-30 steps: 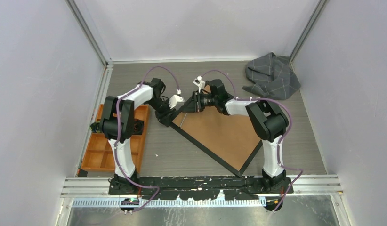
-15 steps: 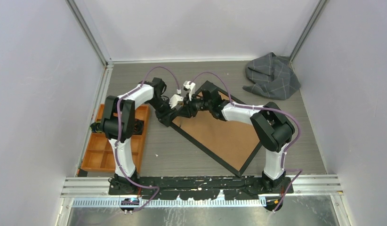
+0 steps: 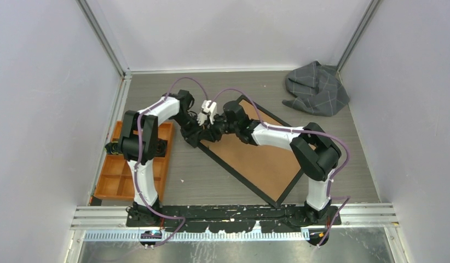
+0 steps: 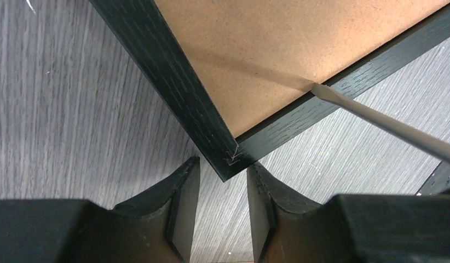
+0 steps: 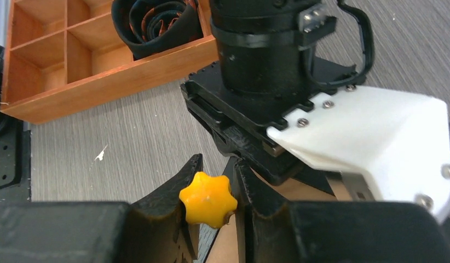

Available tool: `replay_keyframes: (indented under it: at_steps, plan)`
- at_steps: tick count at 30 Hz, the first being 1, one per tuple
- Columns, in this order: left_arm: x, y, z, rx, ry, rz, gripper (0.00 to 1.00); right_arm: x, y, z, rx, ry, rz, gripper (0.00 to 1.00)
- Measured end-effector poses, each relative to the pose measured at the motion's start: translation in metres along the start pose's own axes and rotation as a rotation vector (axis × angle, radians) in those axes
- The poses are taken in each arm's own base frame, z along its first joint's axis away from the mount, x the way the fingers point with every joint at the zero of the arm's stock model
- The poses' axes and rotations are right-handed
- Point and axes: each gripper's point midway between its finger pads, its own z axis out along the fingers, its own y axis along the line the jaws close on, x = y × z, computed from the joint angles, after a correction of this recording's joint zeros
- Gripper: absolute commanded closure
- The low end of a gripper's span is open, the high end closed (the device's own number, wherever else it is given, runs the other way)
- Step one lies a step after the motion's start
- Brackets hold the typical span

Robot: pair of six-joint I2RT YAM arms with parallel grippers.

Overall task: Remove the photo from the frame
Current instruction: Release the photo frame item from the photo frame.

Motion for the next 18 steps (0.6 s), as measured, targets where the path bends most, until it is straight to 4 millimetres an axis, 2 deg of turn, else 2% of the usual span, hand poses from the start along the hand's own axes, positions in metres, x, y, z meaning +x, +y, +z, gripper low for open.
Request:
replay_keyframes:
  at_steps: [7,11,15,18]
  plan:
    - [0.003,-0.002,0.000,0.003,0.024,-0.003,0.62,-0.001,0.016,0.011,0.020,0.039,-0.098,0.99]
    - [0.003,-0.003,0.000,0.001,0.030,-0.021,0.61,0.001,0.018,0.009,0.029,0.113,-0.119,0.99]
    - [0.003,-0.003,-0.001,-0.011,0.034,-0.043,0.60,0.006,0.008,-0.012,0.019,0.199,-0.028,0.99]
    - [-0.003,0.009,-0.003,-0.067,0.019,-0.025,0.59,0.026,0.007,-0.048,-0.005,0.311,0.103,0.99]
